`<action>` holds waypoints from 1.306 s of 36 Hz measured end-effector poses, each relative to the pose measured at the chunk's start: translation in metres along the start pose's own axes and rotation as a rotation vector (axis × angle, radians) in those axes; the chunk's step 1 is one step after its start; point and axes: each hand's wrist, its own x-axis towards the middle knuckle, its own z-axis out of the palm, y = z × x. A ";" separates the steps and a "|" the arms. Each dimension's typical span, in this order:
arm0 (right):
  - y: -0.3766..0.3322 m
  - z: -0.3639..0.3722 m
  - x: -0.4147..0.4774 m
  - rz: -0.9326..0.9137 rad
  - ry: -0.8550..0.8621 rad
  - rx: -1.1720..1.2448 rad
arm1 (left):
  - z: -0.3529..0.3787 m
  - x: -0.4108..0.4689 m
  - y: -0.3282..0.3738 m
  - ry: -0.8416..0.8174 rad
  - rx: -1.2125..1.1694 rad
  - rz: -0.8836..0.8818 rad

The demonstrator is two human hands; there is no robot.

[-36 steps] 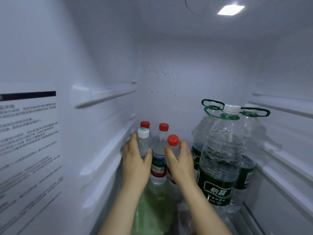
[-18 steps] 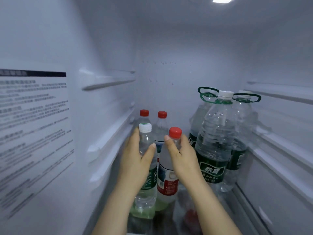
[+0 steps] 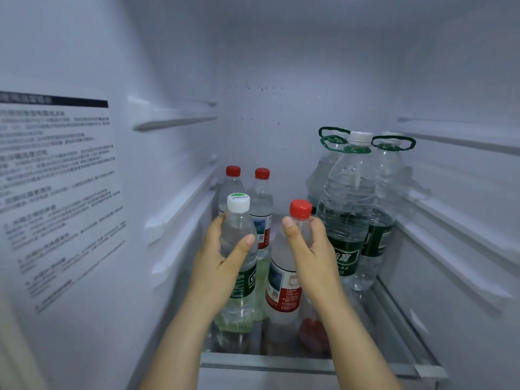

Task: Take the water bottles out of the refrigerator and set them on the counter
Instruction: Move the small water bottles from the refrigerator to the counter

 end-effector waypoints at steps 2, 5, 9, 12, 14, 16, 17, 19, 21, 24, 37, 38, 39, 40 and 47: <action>0.005 -0.001 -0.004 0.020 -0.011 -0.005 | -0.004 -0.002 -0.002 -0.007 -0.015 -0.026; 0.012 -0.002 -0.012 0.050 -0.049 -0.029 | -0.007 -0.005 -0.015 -0.047 -0.018 -0.091; 0.023 -0.007 -0.020 0.105 -0.083 0.009 | -0.002 -0.014 -0.033 -0.065 0.056 -0.164; 0.035 -0.006 -0.026 0.153 -0.104 -0.009 | 0.001 -0.016 -0.040 -0.022 0.084 -0.182; 0.040 -0.006 -0.029 0.170 -0.092 -0.010 | 0.003 -0.017 -0.039 0.003 0.073 -0.192; 0.042 -0.008 -0.031 0.166 -0.069 0.007 | 0.004 -0.018 -0.037 0.039 0.056 -0.179; 0.041 -0.009 -0.032 0.160 -0.059 0.012 | 0.005 -0.020 -0.036 0.053 0.049 -0.169; 0.040 -0.011 -0.036 0.150 -0.039 0.012 | 0.004 -0.026 -0.034 0.064 0.032 -0.153; 0.038 -0.013 -0.043 0.155 -0.008 0.000 | 0.001 -0.033 -0.033 0.059 0.011 -0.145; 0.033 -0.014 -0.056 0.156 0.029 -0.021 | -0.003 -0.045 -0.031 0.070 -0.005 -0.138; -0.020 -0.016 -0.113 0.067 0.233 0.035 | -0.022 -0.076 0.004 -0.090 -0.167 0.015; -0.021 -0.016 -0.120 0.068 0.261 0.028 | -0.023 -0.079 0.005 -0.097 -0.175 0.021; -0.023 -0.016 -0.127 0.072 0.295 0.029 | -0.024 -0.082 0.007 -0.108 -0.176 0.030; -0.025 -0.017 -0.134 0.077 0.330 0.039 | -0.024 -0.084 0.010 -0.124 -0.170 0.043; -0.062 -0.043 -0.179 0.035 0.545 0.048 | -0.015 -0.110 0.034 -0.261 -0.211 0.140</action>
